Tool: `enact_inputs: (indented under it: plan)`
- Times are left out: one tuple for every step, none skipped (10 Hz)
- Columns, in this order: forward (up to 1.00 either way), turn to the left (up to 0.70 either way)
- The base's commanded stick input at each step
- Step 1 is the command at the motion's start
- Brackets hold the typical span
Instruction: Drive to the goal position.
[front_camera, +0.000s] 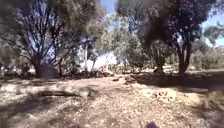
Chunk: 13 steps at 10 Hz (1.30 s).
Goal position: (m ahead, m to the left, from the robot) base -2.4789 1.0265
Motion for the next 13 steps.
enact_inputs:
  plan:
    - [0.70, 0.00]
    - [0.70, 0.00]
    - [0.70, 0.00]
    - [0.70, 0.00]
    - [0.70, 0.00]
    - [0.70, 0.00]
    - [0.70, 0.00]
    - [0.70, 0.00]
    - [0.70, 0.00]
    - [0.70, 0.00]
    - [0.70, 0.00]
    - [0.70, 0.00]
    - [0.70, 0.00]
